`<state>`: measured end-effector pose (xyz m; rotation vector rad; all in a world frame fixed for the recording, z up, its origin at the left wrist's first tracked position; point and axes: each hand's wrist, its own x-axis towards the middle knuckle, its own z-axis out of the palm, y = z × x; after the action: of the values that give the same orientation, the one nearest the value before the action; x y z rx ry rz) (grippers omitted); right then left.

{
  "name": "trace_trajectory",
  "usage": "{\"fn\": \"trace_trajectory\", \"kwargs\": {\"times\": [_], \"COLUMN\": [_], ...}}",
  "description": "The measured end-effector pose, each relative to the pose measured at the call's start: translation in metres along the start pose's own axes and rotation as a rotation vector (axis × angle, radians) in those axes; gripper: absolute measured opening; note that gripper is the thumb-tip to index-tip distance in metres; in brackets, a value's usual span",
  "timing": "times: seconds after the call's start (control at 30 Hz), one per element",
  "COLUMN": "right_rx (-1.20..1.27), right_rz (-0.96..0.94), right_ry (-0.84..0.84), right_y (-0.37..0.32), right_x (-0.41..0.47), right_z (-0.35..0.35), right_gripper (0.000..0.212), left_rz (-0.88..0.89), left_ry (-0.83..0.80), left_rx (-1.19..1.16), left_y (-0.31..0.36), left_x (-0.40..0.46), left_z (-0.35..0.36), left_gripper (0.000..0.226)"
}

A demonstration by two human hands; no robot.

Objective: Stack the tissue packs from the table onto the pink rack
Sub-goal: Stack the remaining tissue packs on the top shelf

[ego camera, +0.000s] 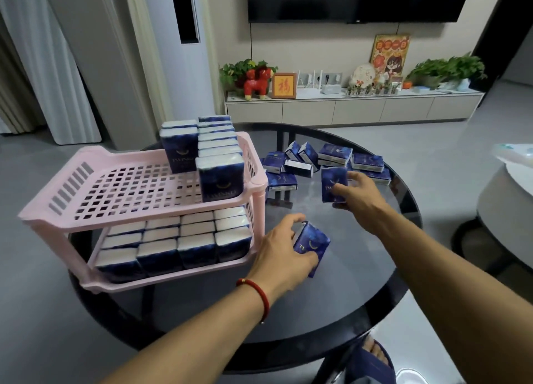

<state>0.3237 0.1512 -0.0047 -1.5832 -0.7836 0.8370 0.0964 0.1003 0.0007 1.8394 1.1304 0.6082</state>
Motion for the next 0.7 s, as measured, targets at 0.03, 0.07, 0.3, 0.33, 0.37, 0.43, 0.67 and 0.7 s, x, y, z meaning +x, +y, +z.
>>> {"fn": "trace_trajectory", "kwargs": {"times": [0.03,0.07,0.3,0.33,0.37,0.43,0.67,0.7], "right_rx": [0.071,0.111,-0.062,-0.110,-0.149,-0.189,-0.763,-0.750], "right_rz": [-0.008,-0.020,-0.147,-0.172,-0.199,-0.243,-0.535,-0.562], "right_ry": [-0.080,-0.154,-0.451,-0.478,-0.495,-0.533,-0.534,-0.544], "right_y": [-0.004,-0.008,-0.019,-0.022,-0.025,-0.033,-0.008,-0.006], "right_x": [-0.015,-0.029,-0.106,-0.111,-0.116,-0.123,-0.122,-0.122], "right_z": [-0.012,-0.023,-0.063,-0.063,-0.063,-0.061,-0.028,-0.024], "right_gripper": [0.051,0.057,0.044,0.043,0.043,0.044,0.060,0.061], "left_rz": [-0.004,-0.004,-0.085,-0.097,-0.101,-0.098,-0.023,0.022], "left_ry": [-0.001,0.004,0.118,0.126,0.135,0.149,0.112,0.097], "left_rx": [-0.023,-0.051,-0.345,-0.390,-0.430,-0.485,-0.503,-0.437], "left_y": [0.001,0.001,0.009,0.010,0.011,0.011,0.001,-0.002], "left_x": [0.001,0.001,0.003,0.002,0.001,0.000,-0.025,-0.028], "left_z": [0.002,0.004,0.022,0.023,0.023,0.022,0.018,0.017], "left_gripper": [0.060,0.061,0.046,0.043,0.042,0.046,0.049,0.050]}}
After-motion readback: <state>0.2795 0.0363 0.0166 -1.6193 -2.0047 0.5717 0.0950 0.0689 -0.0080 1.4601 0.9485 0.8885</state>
